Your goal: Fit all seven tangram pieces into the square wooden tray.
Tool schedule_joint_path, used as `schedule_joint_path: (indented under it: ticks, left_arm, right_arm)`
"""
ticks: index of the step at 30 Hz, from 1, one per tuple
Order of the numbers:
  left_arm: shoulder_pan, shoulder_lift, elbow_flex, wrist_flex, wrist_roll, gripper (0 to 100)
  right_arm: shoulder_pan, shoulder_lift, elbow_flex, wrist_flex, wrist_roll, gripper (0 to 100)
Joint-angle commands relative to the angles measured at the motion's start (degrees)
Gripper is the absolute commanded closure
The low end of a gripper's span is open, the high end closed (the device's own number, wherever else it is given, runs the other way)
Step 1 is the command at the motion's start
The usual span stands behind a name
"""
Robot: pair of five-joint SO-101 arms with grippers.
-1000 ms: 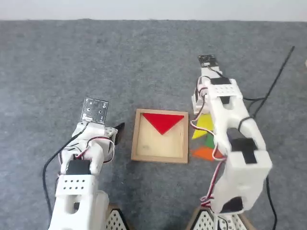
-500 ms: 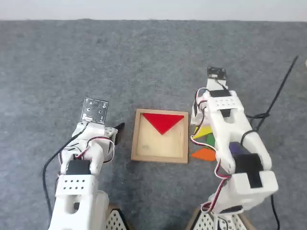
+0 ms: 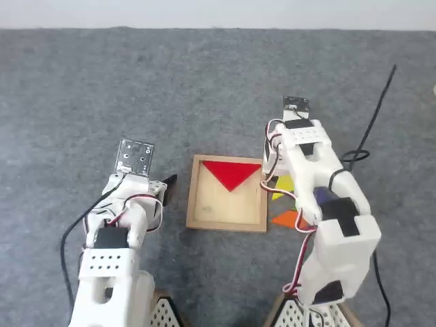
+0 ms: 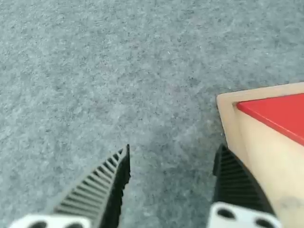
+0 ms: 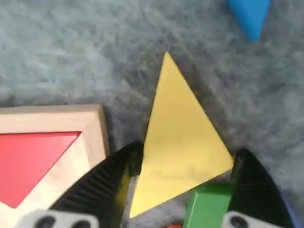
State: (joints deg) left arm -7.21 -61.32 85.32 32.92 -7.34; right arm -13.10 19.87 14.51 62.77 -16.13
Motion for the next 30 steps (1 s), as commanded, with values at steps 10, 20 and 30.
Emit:
schedule_joint_path:
  ticks: [10, 20, 30]
  left_arm:
    - [-0.26, -1.41, -0.57, -1.23, 0.35, 72]
    - [0.00, -1.41, -0.40, -1.23, 0.35, 72]
    - [-0.35, -1.32, -0.48, -1.32, 0.35, 72]
  right_arm:
    - [0.22, 0.57, -1.49, 0.48, -0.35, 86.7]
    - [0.04, -11.38, -1.32, 3.82, 1.49, 86.5]
    - [-2.86, -23.43, -1.41, 8.57, 10.20, 86.5]
